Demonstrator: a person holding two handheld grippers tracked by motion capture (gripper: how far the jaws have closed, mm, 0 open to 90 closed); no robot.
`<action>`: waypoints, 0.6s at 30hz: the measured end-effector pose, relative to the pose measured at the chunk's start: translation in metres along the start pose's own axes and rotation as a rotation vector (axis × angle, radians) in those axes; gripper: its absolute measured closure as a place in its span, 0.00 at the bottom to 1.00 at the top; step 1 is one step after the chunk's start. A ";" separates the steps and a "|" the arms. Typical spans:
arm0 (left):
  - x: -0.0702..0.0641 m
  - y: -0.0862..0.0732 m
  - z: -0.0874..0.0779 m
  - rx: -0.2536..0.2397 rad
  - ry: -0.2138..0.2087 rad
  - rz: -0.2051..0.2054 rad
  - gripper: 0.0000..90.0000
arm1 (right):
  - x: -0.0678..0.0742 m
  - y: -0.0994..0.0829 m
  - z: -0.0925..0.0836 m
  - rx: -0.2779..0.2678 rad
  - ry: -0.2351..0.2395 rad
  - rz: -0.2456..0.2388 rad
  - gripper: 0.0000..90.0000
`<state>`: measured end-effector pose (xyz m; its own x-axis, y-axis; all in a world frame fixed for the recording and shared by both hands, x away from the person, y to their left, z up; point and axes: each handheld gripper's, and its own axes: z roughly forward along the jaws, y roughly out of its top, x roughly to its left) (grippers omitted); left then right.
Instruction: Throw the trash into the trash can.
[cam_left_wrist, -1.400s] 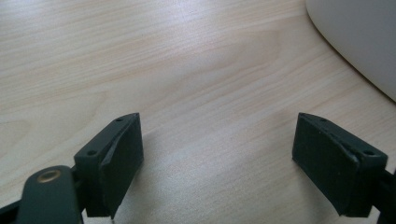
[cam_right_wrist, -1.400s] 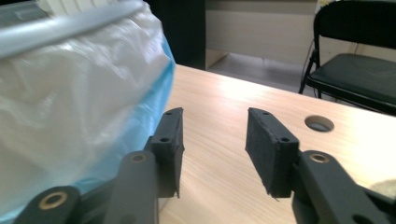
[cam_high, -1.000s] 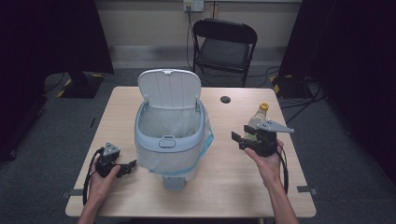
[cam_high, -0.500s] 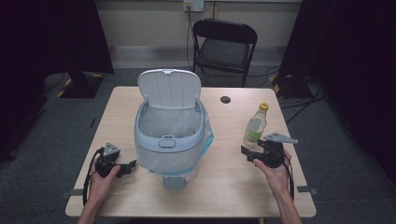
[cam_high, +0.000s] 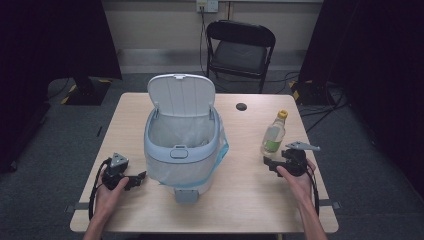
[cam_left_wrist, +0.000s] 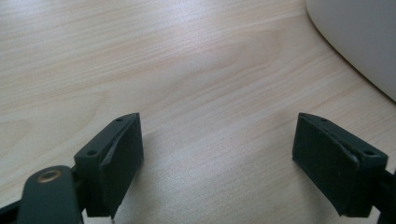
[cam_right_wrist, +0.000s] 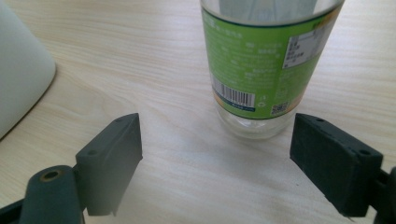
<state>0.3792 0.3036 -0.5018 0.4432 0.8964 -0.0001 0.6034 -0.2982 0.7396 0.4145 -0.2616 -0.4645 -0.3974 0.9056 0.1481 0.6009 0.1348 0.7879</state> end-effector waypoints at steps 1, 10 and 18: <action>0.000 0.000 0.000 0.000 0.000 -0.001 0.17 | -0.002 0.000 0.002 0.001 -0.005 0.001 0.17; 0.000 0.000 0.000 -0.003 -0.003 -0.004 0.17 | -0.016 0.015 0.026 -0.001 -0.035 -0.003 0.16; 0.000 0.000 0.000 -0.002 0.001 -0.004 0.17 | -0.023 0.015 0.043 -0.021 -0.043 0.016 0.16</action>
<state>0.3794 0.3029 -0.5020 0.4403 0.8978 -0.0027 0.6037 -0.2939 0.7411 0.4630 -0.2632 -0.4819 -0.3575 0.9240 0.1356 0.5918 0.1119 0.7983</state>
